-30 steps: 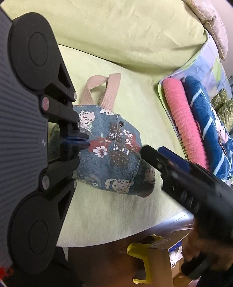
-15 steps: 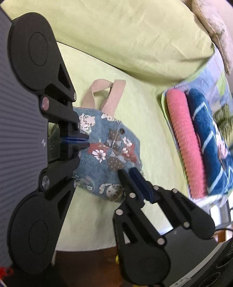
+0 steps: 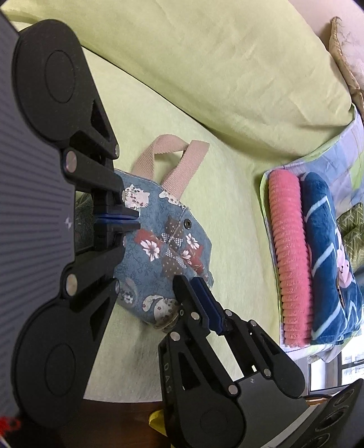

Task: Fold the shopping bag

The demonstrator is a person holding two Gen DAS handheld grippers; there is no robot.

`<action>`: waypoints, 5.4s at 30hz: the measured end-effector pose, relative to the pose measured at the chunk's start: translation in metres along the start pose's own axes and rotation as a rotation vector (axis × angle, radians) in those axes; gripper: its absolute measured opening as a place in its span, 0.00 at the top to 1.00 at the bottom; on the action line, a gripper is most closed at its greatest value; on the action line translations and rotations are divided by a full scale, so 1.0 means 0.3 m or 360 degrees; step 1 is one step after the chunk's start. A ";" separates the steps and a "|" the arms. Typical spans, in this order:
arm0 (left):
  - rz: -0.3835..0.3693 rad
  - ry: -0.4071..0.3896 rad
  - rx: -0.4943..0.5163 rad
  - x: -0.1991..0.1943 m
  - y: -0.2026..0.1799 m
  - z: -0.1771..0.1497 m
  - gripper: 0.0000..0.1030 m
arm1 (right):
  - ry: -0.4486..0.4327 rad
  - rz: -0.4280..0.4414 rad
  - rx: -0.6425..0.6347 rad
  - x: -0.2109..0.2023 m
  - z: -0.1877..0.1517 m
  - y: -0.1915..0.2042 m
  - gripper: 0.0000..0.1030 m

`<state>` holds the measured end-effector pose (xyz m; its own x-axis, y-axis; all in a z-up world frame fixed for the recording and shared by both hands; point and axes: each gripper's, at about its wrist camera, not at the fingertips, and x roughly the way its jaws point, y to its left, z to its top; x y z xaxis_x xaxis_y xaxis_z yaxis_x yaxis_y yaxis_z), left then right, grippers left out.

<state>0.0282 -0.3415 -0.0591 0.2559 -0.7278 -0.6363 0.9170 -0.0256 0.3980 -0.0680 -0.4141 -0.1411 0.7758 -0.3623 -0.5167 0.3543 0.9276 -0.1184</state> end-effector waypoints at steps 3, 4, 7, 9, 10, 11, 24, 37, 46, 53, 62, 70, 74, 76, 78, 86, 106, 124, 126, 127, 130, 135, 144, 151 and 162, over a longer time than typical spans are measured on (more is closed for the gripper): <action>0.0007 -0.0003 -0.0003 -0.001 -0.003 0.000 1.00 | -0.0001 0.0005 0.0006 0.003 -0.001 0.002 0.91; 0.0011 -0.0006 -0.0003 -0.002 -0.004 -0.002 1.00 | -0.0002 0.0008 0.0012 0.005 -0.001 0.002 0.91; 0.0041 -0.0038 -0.0005 -0.015 -0.012 -0.008 1.00 | -0.0001 0.0022 0.0043 0.005 0.000 -0.003 0.91; 0.0075 -0.0056 0.0012 -0.034 -0.024 -0.012 1.00 | 0.0003 0.0031 0.0054 0.004 0.000 -0.011 0.91; 0.0082 -0.0059 0.0009 -0.042 -0.026 -0.014 1.00 | 0.0004 0.0035 0.0058 0.003 0.000 -0.014 0.91; 0.0079 -0.0056 -0.0007 -0.049 -0.024 -0.016 1.00 | 0.0002 0.0036 0.0061 0.002 -0.002 -0.015 0.91; 0.0036 -0.0002 -0.0204 -0.002 0.033 -0.025 1.00 | -0.0001 0.0085 0.0120 0.020 -0.008 -0.047 0.91; 0.0063 -0.0003 -0.0242 -0.005 0.023 -0.020 1.00 | 0.0049 0.0108 0.0173 0.029 0.008 -0.061 0.91; 0.0109 0.0013 -0.0187 -0.007 -0.003 -0.009 1.00 | 0.0050 0.0102 0.0175 0.027 0.009 -0.057 0.90; -0.0069 0.0016 -0.0365 -0.046 0.138 0.011 0.86 | 0.0024 0.0109 0.0212 0.014 -0.005 -0.067 0.90; -0.0291 0.0205 -0.0881 0.155 0.560 0.044 0.82 | -0.0015 0.0138 0.0256 0.005 -0.021 -0.080 0.90; -0.0652 0.0409 -0.1324 0.425 0.704 0.010 0.56 | -0.0043 0.0153 0.0246 -0.001 -0.030 -0.085 0.90; -0.0854 0.0445 -0.1552 0.507 0.702 -0.027 0.63 | -0.0055 0.0152 0.0234 -0.002 -0.034 -0.082 0.90; -0.1073 0.0339 -0.1770 0.535 0.695 -0.059 0.73 | -0.0058 0.0152 0.0228 -0.003 -0.035 -0.081 0.90; -0.1319 0.0157 -0.1989 0.551 0.685 -0.080 0.73 | -0.0060 0.0147 0.0223 -0.003 -0.036 -0.079 0.90; -0.1339 -0.0158 -0.2085 0.531 0.673 -0.027 0.72 | -0.0052 0.0121 0.0172 -0.001 -0.031 -0.064 0.90; -0.0902 0.0290 -0.1872 0.446 0.588 -0.115 0.91 | -0.0085 0.0107 0.0175 -0.002 -0.043 -0.060 0.90; -0.0730 -0.0057 -0.1885 0.295 0.644 -0.139 0.78 | -0.0069 0.0106 0.0176 -0.002 -0.036 -0.059 0.89; -0.0751 -0.0102 -0.1728 0.228 0.624 -0.092 0.78 | -0.0066 0.0107 0.0179 -0.002 -0.034 -0.059 0.89; -0.0782 -0.0116 -0.1639 0.203 0.599 -0.065 0.78 | -0.0064 0.0107 0.0181 -0.002 -0.034 -0.059 0.89; -0.0859 -0.0151 -0.1494 0.186 0.523 -0.006 0.78 | -0.0057 0.0106 0.0182 -0.002 -0.030 -0.058 0.89; -0.0824 -0.0029 -0.1562 0.332 0.496 -0.006 0.78 | -0.0031 0.0112 0.0175 -0.001 -0.022 -0.061 0.89; -0.0673 0.0059 -0.1708 0.370 0.518 -0.056 0.85 | 0.0013 0.0117 0.0164 0.006 -0.005 -0.066 0.89; -0.0245 -0.0118 -0.1038 0.041 0.368 0.028 0.74 | 0.0030 0.0142 0.0208 0.011 0.000 -0.081 0.89; 0.0012 -0.0014 -0.0424 -0.093 0.059 -0.011 0.73 | 0.0069 0.0153 0.0247 0.016 0.012 -0.092 0.89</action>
<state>0.0383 -0.3193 -0.0364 0.2616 -0.7334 -0.6275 0.9635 0.1604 0.2142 -0.0723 -0.4417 -0.1372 0.7879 -0.2655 -0.5557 0.3587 0.9313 0.0636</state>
